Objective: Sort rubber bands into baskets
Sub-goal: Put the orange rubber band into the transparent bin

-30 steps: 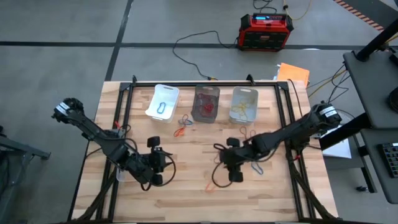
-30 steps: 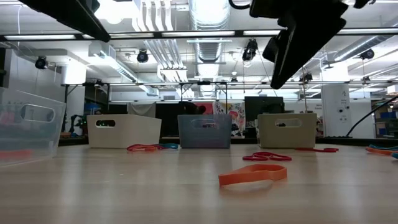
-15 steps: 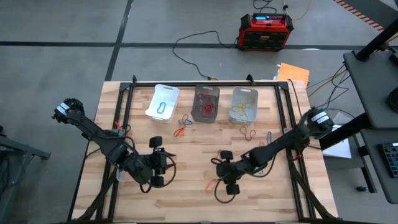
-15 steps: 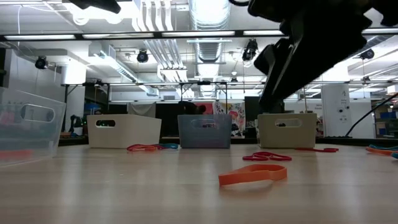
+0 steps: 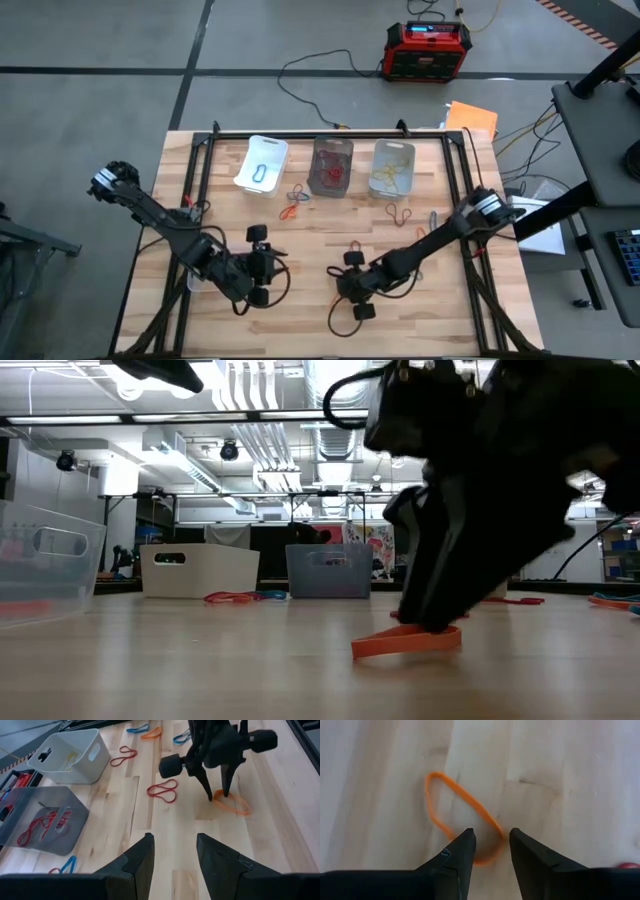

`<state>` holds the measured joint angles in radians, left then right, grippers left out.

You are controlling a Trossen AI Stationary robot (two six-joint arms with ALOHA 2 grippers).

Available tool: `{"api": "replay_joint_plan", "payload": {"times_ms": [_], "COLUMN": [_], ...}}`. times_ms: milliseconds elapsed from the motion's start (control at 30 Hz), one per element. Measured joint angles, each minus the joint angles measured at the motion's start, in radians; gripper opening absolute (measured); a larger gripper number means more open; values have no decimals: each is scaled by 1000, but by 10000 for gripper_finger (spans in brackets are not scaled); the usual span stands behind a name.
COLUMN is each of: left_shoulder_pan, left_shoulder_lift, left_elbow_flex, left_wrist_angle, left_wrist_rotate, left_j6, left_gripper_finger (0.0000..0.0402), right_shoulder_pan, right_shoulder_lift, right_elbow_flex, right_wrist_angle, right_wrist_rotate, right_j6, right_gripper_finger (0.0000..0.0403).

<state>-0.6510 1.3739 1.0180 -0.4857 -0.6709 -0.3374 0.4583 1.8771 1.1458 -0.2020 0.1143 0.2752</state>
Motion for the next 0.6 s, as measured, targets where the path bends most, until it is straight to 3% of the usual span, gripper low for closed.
{"api": "replay_joint_plan", "payload": {"times_ms": [200, 367, 600], "left_shoulder_pan": [-3, -3, -21], "left_shoulder_lift": [0, 0, 0], "left_elbow_flex": [0, -6, -28], "left_wrist_angle": [7, 32, 93], "left_wrist_rotate": [1, 8, 34], "left_j6": [14, 15, 15], "left_gripper_finger": [133, 132, 132], "right_shoulder_pan": [0, 0, 16], "right_shoulder_lift": [32, 60, 26], "right_elbow_flex": [0, 2, -2], "right_wrist_angle": [6, 12, 13], "right_wrist_rotate": [27, 39, 117], "right_j6": [2, 2, -8], "right_gripper_finger": [84, 22, 9]}}
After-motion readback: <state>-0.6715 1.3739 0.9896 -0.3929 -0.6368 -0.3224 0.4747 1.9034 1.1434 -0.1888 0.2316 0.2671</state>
